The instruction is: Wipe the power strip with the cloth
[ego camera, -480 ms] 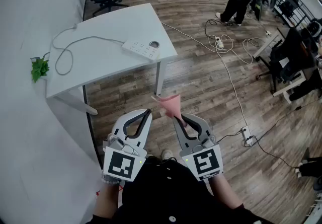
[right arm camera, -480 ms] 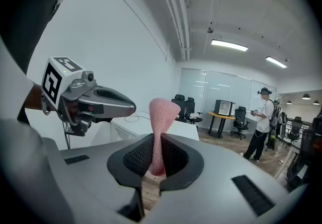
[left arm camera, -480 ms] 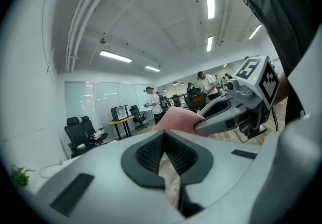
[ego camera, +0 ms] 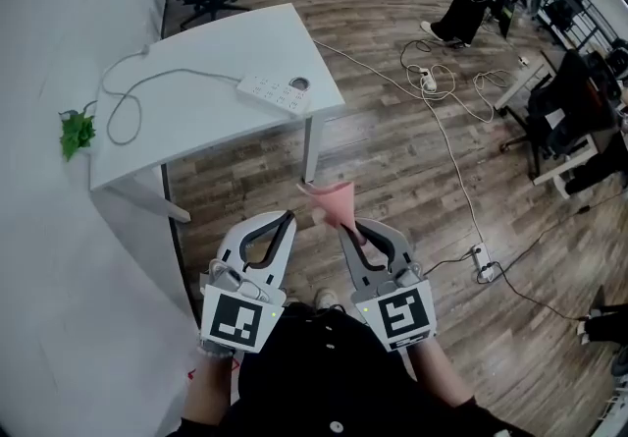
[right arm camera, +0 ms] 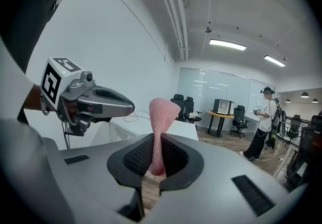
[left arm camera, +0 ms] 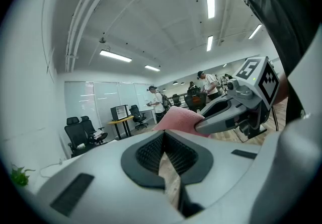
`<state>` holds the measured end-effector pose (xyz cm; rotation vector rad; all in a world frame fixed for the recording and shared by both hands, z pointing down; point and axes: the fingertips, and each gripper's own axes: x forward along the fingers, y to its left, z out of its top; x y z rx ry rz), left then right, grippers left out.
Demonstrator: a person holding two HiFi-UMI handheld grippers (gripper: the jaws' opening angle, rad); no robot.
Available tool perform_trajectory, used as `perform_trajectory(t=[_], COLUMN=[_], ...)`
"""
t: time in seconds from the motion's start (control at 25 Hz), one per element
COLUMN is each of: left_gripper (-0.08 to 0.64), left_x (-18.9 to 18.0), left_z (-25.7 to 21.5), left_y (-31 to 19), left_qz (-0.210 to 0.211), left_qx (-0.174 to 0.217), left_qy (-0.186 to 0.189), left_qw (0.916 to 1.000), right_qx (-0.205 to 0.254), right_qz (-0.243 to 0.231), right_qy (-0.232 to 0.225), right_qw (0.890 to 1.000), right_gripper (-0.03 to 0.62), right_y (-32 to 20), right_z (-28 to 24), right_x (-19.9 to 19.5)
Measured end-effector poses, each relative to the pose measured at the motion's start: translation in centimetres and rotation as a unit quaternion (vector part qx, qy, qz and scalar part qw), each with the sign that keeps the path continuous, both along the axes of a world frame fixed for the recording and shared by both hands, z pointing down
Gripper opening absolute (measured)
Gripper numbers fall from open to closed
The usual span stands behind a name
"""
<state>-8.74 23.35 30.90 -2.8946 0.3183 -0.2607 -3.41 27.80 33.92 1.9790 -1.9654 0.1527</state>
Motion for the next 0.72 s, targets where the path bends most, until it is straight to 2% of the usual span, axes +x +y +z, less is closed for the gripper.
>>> perform_trajectory(t=[0.28,0.72], left_gripper=[0.014,0.014], left_x=[0.3,1.3], left_z=[0.0,-0.8], left_y=[0.4,2.9], left_qz=[-0.007,-0.026], left_qx=[-0.001,0.010], left_qy=[-0.002,-0.002], left_qw=[1.0000,0.9996], right_qx=[-0.003,0.006], right_qz=[0.009,-0.013], right_qy=[-0.023,-0.021], right_qw=[1.000,1.000], right_gripper=[0.051,0.051], right_y=[0.7,2.5], right_z=[0.1,-0.5], right_x=[0.9,2.4])
